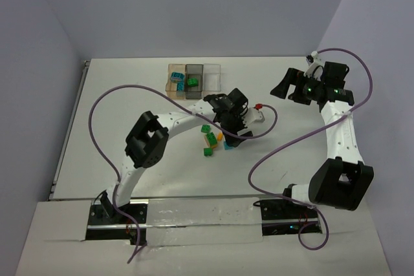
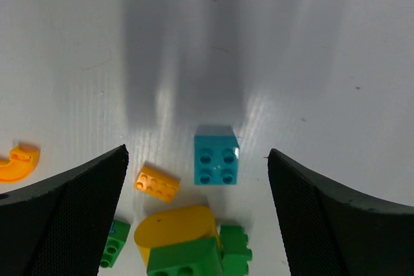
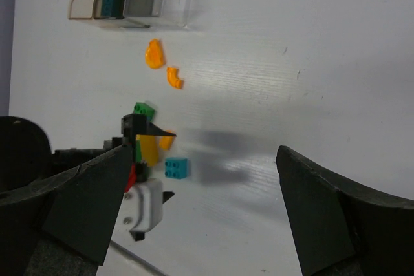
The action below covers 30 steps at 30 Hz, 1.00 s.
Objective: Sort the legos into containers by color
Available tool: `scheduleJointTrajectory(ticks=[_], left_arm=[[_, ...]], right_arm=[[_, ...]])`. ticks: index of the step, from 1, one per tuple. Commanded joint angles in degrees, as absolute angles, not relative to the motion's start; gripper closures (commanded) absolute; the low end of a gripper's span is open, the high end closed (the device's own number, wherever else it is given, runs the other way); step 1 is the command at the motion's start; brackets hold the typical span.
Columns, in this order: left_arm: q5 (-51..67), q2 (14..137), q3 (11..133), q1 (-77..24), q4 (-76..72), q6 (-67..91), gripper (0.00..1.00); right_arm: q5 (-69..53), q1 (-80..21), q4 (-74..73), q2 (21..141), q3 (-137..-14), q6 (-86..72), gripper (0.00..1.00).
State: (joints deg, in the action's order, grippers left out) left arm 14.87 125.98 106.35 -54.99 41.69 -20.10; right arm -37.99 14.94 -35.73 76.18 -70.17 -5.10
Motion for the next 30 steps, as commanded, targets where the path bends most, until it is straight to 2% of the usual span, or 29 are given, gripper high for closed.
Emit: scheduleJointTrajectory(ticks=[1, 11, 19, 25, 30], left_arm=[[11.0, 129.3, 111.0, -55.4, 44.7, -19.8, 0.05], [7.3, 127.9, 104.8, -55.8, 45.8, -20.1, 0.03], [8.2, 126.0, 101.5, -57.4, 43.7, -20.4, 0.17], [9.3, 127.8, 104.9, -58.4, 43.9, -20.8, 0.16], [9.4, 130.0, 107.7, -58.6, 45.1, -21.1, 0.2]], right_arm=[[-39.7, 15.4, -35.6, 74.6, -72.3, -5.3, 0.0], [-40.5, 15.4, -35.3, 75.7, -72.1, -5.2, 0.0], [-40.4, 15.3, -35.2, 76.5, -72.2, -5.4, 0.0], [-40.5, 15.4, -35.1, 76.9, -72.2, -5.3, 0.0], [-40.7, 15.4, -35.3, 77.1, -72.2, -5.0, 0.0]])
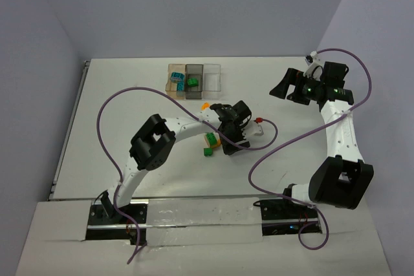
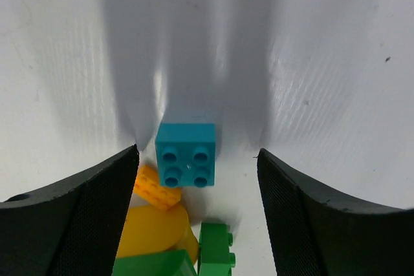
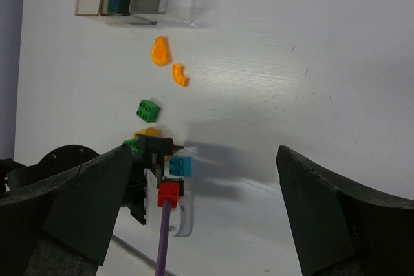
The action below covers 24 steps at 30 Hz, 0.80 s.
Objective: Sort the legos into containers by color
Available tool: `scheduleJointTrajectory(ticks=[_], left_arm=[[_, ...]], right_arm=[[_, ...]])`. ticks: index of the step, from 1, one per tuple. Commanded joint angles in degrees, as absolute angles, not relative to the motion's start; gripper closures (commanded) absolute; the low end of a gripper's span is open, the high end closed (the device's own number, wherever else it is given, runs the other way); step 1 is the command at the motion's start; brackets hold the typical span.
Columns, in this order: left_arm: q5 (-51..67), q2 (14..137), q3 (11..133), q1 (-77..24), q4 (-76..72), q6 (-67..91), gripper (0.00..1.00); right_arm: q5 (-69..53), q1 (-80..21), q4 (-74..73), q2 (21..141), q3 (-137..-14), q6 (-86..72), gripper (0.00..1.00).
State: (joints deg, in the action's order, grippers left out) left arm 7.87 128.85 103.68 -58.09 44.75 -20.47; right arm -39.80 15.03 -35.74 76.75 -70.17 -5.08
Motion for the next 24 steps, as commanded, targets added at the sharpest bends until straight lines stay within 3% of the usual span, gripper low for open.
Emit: scheduleJointTrajectory(ticks=[1, 5, 16, 24], left_arm=[[9.3, 130.0, 107.6, -58.6, 44.9, -21.2, 0.22], [9.7, 129.7, 106.9, -58.6, 45.0, -21.2, 0.3], [6.8, 125.1, 104.0, -58.1, 45.1, -20.8, 0.7], [9.8, 114.8, 110.6, -52.2, 43.8, -17.7, 0.86]], right_arm=[[-40.8, 15.4, -35.4, 77.2, -72.2, -4.9, 0.0], [-41.0, 15.4, -35.3, 77.3, -72.2, -4.9, 0.0], [-40.7, 15.4, -35.3, 77.3, -72.5, -5.1, 0.0], [-40.5, 15.4, -35.2, 77.6, -73.0, -5.2, 0.0]])
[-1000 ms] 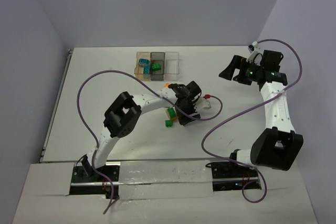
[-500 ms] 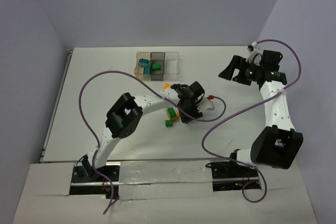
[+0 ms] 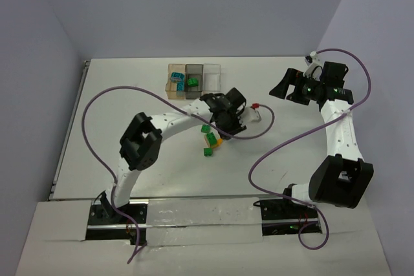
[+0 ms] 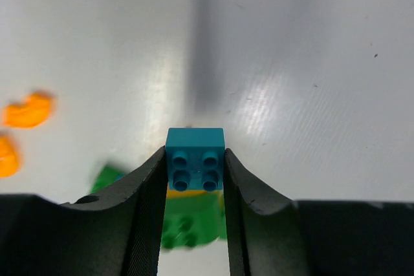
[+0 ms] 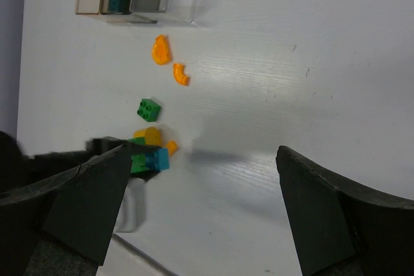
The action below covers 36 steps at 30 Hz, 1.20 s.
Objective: Sort the legos into containers by color
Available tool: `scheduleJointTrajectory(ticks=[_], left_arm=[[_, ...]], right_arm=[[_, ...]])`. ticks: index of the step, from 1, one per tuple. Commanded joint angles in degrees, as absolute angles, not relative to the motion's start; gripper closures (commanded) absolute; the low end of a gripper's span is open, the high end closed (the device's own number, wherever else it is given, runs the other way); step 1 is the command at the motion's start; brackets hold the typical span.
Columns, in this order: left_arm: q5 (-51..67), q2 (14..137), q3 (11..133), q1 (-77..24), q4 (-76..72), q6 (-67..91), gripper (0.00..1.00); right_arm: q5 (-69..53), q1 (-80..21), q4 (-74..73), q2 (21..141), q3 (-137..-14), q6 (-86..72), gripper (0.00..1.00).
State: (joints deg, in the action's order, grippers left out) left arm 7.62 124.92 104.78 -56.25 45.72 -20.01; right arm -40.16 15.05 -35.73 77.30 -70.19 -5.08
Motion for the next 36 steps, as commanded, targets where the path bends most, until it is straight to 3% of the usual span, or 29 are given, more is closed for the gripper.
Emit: scheduleJointTrajectory(ticks=[1, 5, 14, 21, 31, 36], left_arm=[[10.5, 113.5, 111.2, -50.6, 42.9, -16.7, 0.88], [10.3, 109.9, 113.6, -41.8, 38.5, -12.5, 0.99], [6.4, 117.6, 121.1, -25.6, 33.8, -1.3, 1.0], [-1.2, 126.2, 128.4, -23.3, 35.0, 5.7, 0.94], [-8.6, 129.3, 124.8, -22.9, 33.8, 7.2, 1.0], [-8.6, 130.8, 125.5, -22.5, 35.1, 7.1, 0.88]], right_arm=[[-40.5, 15.4, -35.1, 77.7, -73.1, -5.2, 0.0], [-40.2, 15.3, -35.0, 78.0, -73.0, -5.1, 0.0], [-39.4, 13.6, -35.4, 78.5, -73.7, -4.5, 0.0], [-37.9, 12.5, -36.0, 78.6, -73.7, -3.7, 0.0], [-36.2, 9.9, -36.2, 78.2, -73.5, -2.6, 0.0], [-35.6, 8.9, -36.9, 78.6, -74.4, -2.1, 0.0]])
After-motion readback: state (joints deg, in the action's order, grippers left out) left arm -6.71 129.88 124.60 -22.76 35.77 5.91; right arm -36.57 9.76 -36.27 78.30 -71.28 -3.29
